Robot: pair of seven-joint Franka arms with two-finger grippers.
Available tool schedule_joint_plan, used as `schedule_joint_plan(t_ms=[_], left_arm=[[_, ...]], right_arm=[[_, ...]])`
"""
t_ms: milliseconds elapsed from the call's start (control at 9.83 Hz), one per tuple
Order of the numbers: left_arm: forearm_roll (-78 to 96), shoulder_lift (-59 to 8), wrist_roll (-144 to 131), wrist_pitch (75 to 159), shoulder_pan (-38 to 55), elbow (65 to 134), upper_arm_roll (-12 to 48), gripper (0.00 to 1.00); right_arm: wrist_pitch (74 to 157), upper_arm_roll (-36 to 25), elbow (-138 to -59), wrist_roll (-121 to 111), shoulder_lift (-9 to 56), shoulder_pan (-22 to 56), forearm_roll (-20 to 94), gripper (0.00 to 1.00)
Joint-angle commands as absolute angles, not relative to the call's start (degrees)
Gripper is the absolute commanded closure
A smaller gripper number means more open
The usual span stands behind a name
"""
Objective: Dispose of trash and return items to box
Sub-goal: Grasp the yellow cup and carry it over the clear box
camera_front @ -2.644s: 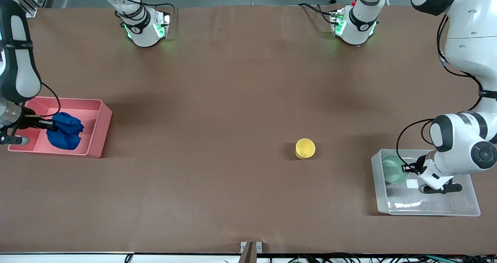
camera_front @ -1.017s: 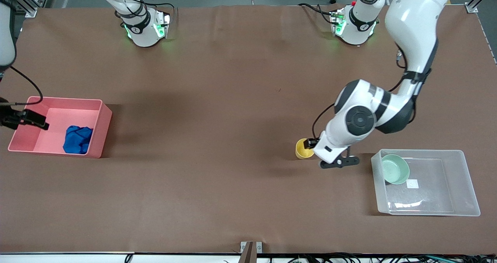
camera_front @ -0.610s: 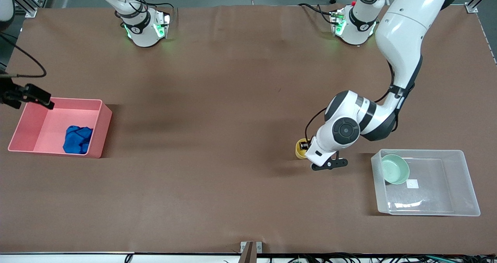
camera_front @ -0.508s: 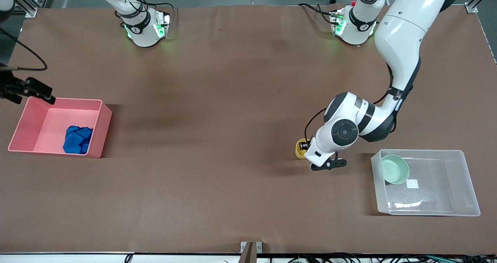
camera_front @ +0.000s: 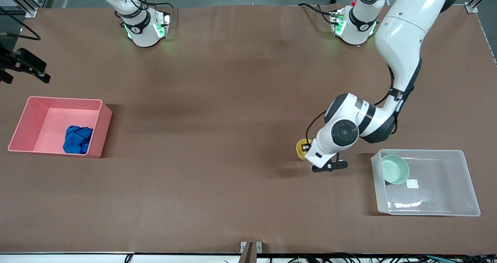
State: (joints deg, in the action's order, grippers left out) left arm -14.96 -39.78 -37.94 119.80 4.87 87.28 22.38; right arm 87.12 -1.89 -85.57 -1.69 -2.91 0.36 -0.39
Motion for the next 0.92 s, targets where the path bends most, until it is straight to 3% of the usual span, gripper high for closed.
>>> schedule_joint_plan(t_ms=[0,305,814], left_arm=[[-16.52,-34.21,-34.91,114.46,2.21,85.97,21.89,1.00],[-16.70,-33.13,-19.65,110.93,-5.95,80.08,21.89,1.00],[-16.44,-36.02,2.44,111.80,-17.48,78.32,21.45,1.00]], right_arm=[[86.57,-2.20,-84.73,-0.70,-2.29,0.88,-0.62,0.00],[86.40,-2.20,-85.34,-0.97,-1.59,0.70,-0.62,0.00],[86.31,-2.29,-85.43,-1.32,-1.41,0.53,-0.53,0.00]])
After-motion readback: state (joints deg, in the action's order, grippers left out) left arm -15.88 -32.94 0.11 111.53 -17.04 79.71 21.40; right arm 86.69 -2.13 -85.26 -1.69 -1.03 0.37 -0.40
